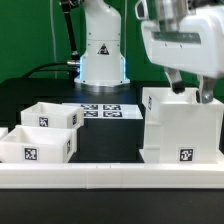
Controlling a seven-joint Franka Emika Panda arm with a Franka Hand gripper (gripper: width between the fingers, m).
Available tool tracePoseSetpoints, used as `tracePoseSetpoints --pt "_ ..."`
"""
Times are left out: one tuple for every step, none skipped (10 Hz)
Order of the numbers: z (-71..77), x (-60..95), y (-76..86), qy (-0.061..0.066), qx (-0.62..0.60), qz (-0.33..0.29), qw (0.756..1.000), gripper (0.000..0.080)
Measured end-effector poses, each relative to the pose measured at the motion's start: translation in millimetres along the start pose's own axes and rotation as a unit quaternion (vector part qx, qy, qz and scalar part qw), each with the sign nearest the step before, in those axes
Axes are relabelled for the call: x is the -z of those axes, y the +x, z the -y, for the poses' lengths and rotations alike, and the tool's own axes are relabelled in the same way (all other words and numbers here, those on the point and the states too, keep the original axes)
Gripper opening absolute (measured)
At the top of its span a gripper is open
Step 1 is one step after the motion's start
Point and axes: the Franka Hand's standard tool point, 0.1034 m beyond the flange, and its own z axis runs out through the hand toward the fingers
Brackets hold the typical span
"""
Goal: Assemble drawer
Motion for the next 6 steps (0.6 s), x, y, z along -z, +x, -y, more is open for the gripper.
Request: tracePoseSetpoints --pt "-7.7 11.4 0.7 -0.007 0.038 0.003 0.999 0.0642" --pt "-14.2 20.4 3.6 -0.009 0.080 0.002 0.997 0.0648" --pt "-20.7 23.7 8.1 -0.011 0.141 -0.003 0.990 0.0648" --pt "-30.1 23.6 12.4 -0.012 0.181 -0.006 0.983 0.0649" --pt "-31.6 22.5 12.1 -0.013 0.183 -0.005 0.983 0.0649" --pt "-31.3 21.8 11.8 -0.013 0.184 -0.005 0.983 0.0649"
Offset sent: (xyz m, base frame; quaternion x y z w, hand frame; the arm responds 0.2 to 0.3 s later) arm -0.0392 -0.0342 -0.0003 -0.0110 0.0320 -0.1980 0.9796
